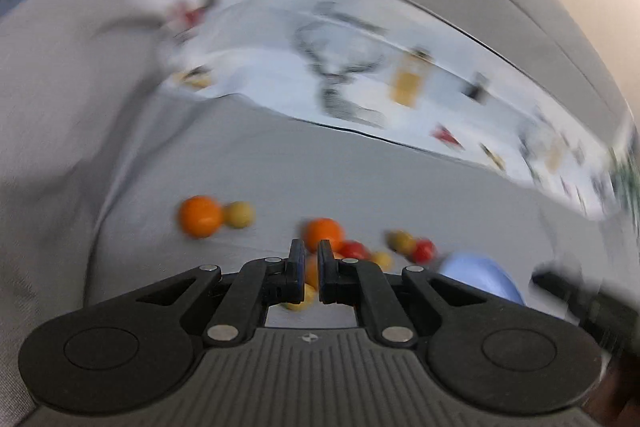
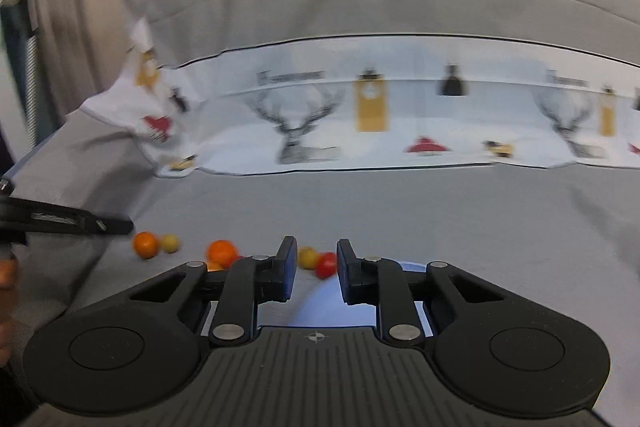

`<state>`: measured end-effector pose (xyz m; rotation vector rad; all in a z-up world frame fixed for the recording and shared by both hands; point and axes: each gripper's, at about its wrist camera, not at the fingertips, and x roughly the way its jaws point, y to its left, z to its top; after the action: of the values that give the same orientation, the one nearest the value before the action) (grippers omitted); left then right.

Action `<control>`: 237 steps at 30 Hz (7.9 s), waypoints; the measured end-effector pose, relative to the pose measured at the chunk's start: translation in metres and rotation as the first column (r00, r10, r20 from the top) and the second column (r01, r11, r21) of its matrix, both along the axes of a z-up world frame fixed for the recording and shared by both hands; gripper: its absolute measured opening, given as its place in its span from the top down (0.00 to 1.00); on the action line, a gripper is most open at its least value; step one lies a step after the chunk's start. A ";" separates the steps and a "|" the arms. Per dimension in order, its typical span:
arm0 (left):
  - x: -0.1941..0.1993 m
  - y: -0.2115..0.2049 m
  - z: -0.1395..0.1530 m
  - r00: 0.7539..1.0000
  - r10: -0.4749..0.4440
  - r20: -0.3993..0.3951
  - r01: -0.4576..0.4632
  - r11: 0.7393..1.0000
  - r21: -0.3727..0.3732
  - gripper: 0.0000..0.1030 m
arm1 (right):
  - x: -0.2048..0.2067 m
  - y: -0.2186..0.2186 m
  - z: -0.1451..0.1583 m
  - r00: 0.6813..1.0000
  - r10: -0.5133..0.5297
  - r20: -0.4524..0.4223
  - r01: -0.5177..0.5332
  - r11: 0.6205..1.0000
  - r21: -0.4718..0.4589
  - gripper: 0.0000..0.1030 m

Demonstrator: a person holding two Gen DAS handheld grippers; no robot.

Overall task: Organize fruits
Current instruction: 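Grasp a small yellow fruit with the left tool while the right tool grasps a plastic-wrapped mandarin, then carry the mandarin onto the plate and open the right tool while the left tool carries the yellow fruit, then lower the yellow fruit onto the plate and open the left tool, then grasp a wrapped mandarin with the left tool while the right tool grasps a red tomato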

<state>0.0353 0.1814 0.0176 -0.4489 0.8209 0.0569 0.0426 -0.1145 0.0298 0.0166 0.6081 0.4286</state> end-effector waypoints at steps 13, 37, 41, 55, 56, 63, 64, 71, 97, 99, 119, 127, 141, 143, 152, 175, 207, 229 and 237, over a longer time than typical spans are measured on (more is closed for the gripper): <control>0.036 -0.016 -0.056 0.982 -0.075 -0.172 0.078 0.997 0.010 0.73 | 0.059 0.091 -0.075 0.973 0.049 -0.226 -0.058 0.998 -0.034 0.50; 0.030 0.003 -0.066 0.965 -0.042 -0.259 0.042 0.999 -0.005 0.76 | 0.013 0.082 -0.059 0.943 0.181 -0.280 -0.206 0.977 -0.063 0.66; 0.032 0.000 -0.070 0.957 -0.078 -0.280 0.078 0.997 -0.010 0.76 | -0.003 0.078 -0.072 0.913 0.191 -0.360 -0.235 0.969 -0.081 0.66; 0.036 -0.015 -0.069 0.956 -0.112 -0.270 0.130 0.990 0.052 0.75 | -0.004 0.084 -0.079 0.907 0.209 -0.366 -0.263 0.959 -0.104 0.66; 0.035 -0.015 -0.067 0.958 -0.111 -0.264 0.129 0.990 0.055 0.75 | -0.004 0.080 -0.074 0.911 0.209 -0.357 -0.258 0.962 -0.095 0.66; 0.030 -0.022 -0.045 0.975 -0.100 -0.200 0.126 0.985 0.119 0.75 | 0.007 0.044 -0.016 0.956 0.192 -0.224 -0.214 0.974 -0.076 0.66; 0.028 -0.024 -0.041 0.978 -0.094 -0.186 0.121 0.982 0.143 0.75 | 0.009 0.035 -0.006 0.962 0.190 -0.196 -0.209 0.975 -0.080 0.66; 0.018 -0.065 -0.013 0.988 -0.139 -0.071 0.153 0.952 0.266 0.75 | 0.039 -0.037 -0.009 0.981 0.036 -0.189 -0.050 0.996 -0.067 0.66; 0.023 -0.212 -0.048 0.844 -0.535 -0.030 0.529 0.823 0.206 0.75 | 0.046 -0.092 -0.055 0.915 -0.131 -0.380 0.043 0.972 -0.232 0.66; 0.023 -0.216 -0.052 0.837 -0.546 -0.041 0.542 0.814 0.208 0.75 | 0.052 -0.089 -0.052 0.912 -0.142 -0.386 0.048 0.969 -0.244 0.66; 0.024 -0.228 -0.063 0.799 -0.596 -0.083 0.597 0.770 0.225 0.75 | 0.058 -0.092 -0.058 0.897 -0.174 -0.407 0.068 0.963 -0.262 0.67; 0.025 -0.225 -0.061 0.803 -0.591 -0.078 0.593 0.778 0.210 0.62 | 0.057 -0.094 -0.054 0.906 -0.185 -0.381 0.093 0.964 -0.248 0.64; 0.028 -0.218 -0.057 0.826 -0.559 -0.074 0.560 0.800 0.215 0.62 | 0.061 -0.100 -0.048 0.913 -0.246 -0.327 0.157 0.948 -0.276 0.56; 0.028 -0.218 -0.057 0.827 -0.558 -0.074 0.559 0.800 0.216 0.62 | 0.062 -0.102 -0.048 0.911 -0.255 -0.323 0.168 0.947 -0.275 0.54; 0.028 -0.215 -0.056 0.829 -0.555 -0.073 0.557 0.802 0.215 0.62 | 0.062 -0.102 -0.046 0.913 -0.271 -0.306 0.189 0.943 -0.273 0.52; 0.028 -0.208 -0.054 0.838 -0.540 -0.075 0.542 0.810 0.222 0.62 | 0.062 -0.106 -0.040 0.911 -0.315 -0.268 0.253 0.937 -0.241 0.50; 0.051 -0.027 -0.020 0.999 0.053 0.001 -0.053 0.998 -0.047 0.95 | 0.077 -0.045 -0.018 0.959 -0.197 -0.205 0.198 0.980 -0.017 0.76; 0.082 -0.016 -0.069 0.968 0.049 -0.247 -0.080 0.990 -0.116 0.52 | 0.148 0.031 -0.083 0.931 -0.078 -0.357 0.053 0.995 -0.080 0.54; 0.092 -0.027 -0.078 0.959 0.040 -0.282 -0.069 0.993 -0.094 0.49 | 0.156 0.037 -0.096 0.919 -0.063 -0.388 0.023 0.994 -0.106 0.55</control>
<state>0.1276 0.1545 -0.0608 -0.5687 1.0936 0.1318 0.1985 -0.0776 -0.0663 0.0205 1.0227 0.3532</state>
